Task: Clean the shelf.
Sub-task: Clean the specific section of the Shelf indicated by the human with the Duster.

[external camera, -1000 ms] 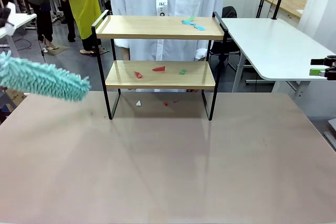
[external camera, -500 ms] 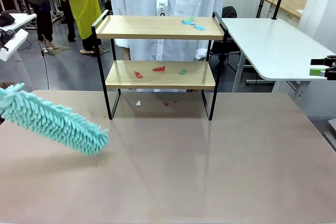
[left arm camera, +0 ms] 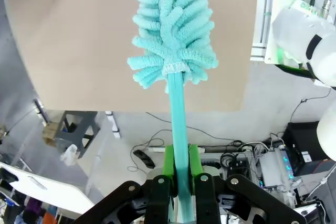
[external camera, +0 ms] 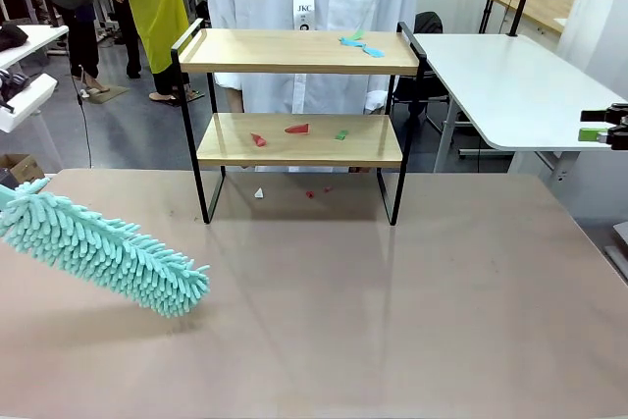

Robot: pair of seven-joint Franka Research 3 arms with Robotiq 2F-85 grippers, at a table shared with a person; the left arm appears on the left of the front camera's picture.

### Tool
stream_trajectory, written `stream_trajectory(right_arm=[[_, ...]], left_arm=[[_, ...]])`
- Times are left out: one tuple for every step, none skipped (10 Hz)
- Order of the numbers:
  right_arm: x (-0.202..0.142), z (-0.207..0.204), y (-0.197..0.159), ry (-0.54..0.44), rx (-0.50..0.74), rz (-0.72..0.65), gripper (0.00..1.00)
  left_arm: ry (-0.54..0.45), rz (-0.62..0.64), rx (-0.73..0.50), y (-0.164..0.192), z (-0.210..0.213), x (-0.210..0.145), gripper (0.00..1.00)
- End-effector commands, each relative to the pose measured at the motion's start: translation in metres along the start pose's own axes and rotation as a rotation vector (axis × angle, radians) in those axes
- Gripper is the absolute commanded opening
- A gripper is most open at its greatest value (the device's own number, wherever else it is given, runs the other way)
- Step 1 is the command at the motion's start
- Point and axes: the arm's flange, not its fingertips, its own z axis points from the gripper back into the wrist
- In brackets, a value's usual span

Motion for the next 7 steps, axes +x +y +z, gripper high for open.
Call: stream_trajectory(right_arm=[[0.0032, -0.0007, 0.001, 0.002, 0.002, 0.007, 1.0], [0.0032, -0.0007, 0.001, 0.002, 0.002, 0.007, 1.0], [0.0032, -0.0007, 0.001, 0.002, 0.002, 0.007, 1.0], [0.0032, -0.0007, 0.001, 0.002, 0.002, 0.007, 1.0], [0.0032, -0.0007, 0.001, 0.002, 0.002, 0.007, 1.0], [0.0032, -0.0007, 0.001, 0.002, 0.002, 0.007, 1.0], [0.0032, -0.0007, 0.001, 0.002, 0.002, 0.007, 1.0]], left_arm=[[0.0, 0.002, 0.006, 0.0014, 0.0028, -0.0005, 0.13], [0.0, 0.002, 0.006, 0.0014, 0.0028, -0.0005, 0.13], [0.0, 0.002, 0.006, 0.0014, 0.0028, -0.0005, 0.13], [0.0, 0.002, 0.006, 0.0014, 0.0028, -0.0005, 0.13], [0.0, 0.002, 0.006, 0.0014, 0.0028, -0.0005, 0.13], [0.0, 0.002, 0.006, 0.0014, 0.0028, -0.0005, 0.13], [0.0, 0.002, 0.006, 0.0014, 0.0028, -0.0005, 0.13]])
